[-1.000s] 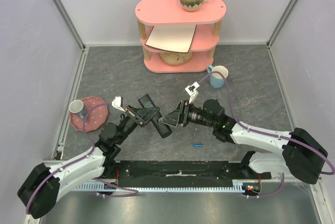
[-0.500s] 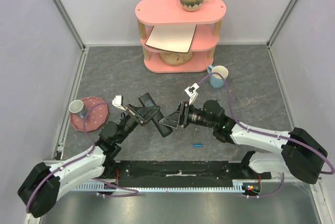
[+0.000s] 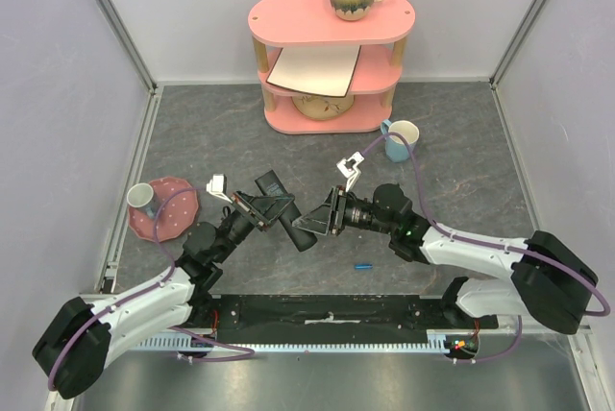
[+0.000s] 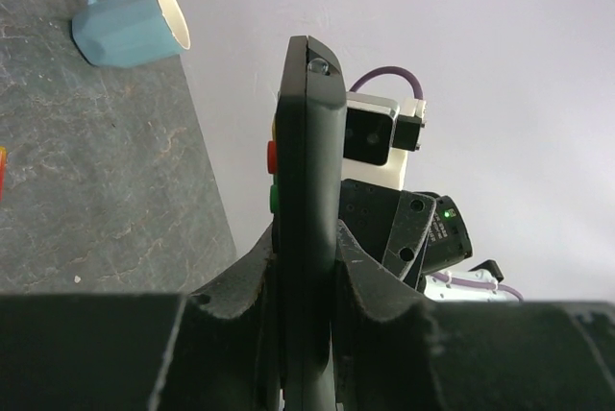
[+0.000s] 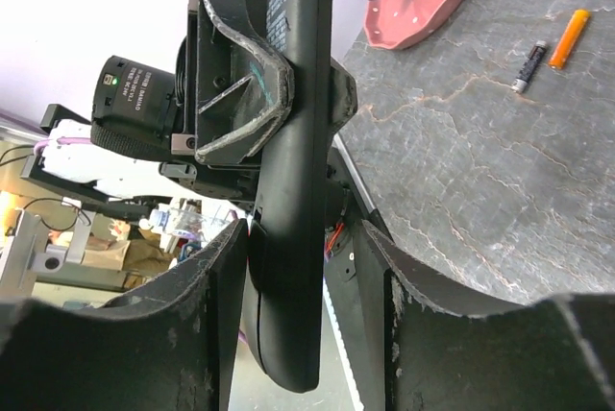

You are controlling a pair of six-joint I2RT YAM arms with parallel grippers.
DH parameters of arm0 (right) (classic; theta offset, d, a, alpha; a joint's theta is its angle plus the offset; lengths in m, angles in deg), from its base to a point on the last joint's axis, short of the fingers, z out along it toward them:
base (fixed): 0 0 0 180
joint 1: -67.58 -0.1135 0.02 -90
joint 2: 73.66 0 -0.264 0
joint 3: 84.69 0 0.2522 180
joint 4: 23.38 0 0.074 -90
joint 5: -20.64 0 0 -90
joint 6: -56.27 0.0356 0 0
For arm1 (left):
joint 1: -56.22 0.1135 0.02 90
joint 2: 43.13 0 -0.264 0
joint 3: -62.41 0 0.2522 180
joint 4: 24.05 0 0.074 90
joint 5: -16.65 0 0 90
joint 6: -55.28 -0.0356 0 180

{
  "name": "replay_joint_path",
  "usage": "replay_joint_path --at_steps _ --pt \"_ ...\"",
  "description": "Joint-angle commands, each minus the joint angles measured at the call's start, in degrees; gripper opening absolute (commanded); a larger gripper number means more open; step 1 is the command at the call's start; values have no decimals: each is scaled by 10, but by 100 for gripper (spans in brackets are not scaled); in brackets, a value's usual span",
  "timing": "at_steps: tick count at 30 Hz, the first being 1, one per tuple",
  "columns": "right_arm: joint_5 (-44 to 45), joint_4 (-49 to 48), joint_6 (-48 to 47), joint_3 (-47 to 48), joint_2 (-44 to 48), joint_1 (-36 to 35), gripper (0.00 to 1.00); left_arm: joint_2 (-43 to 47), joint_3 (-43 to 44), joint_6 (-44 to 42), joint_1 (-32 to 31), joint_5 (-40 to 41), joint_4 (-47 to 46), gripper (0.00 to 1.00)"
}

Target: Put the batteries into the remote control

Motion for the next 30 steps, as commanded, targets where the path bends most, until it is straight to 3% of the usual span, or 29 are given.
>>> replay_joint_path --at_steps 1,6,12,18,21,22,24,28,30 --pt "-25 -31 10 -18 -19 0 54 6 27 -2 -3 3 -57 2" --pt "-43 -82 35 -27 -26 0 69 7 25 -2 -3 4 -56 2" --pt "-58 -122 55 -35 -34 0 64 12 26 -3 -3 6 -57 2" --pt "-85 -186 87 -40 -63 0 43 12 26 -5 -3 6 -53 2" --pt "-103 -221 104 -38 -81 -1 22 12 26 -6 -3 7 -52 2" --pt "-105 -225 107 -36 -88 1 9 12 27 -5 -3 6 -52 2" --pt "-116 -232 110 -32 -93 1 0 11 27 -7 -3 7 -48 2" --pt "-130 -227 103 -19 -90 0 0 19 31 -10 -3 10 -24 3" --pt "-138 -195 89 -4 -83 0 0 25 30 -16 -2 11 -13 14"
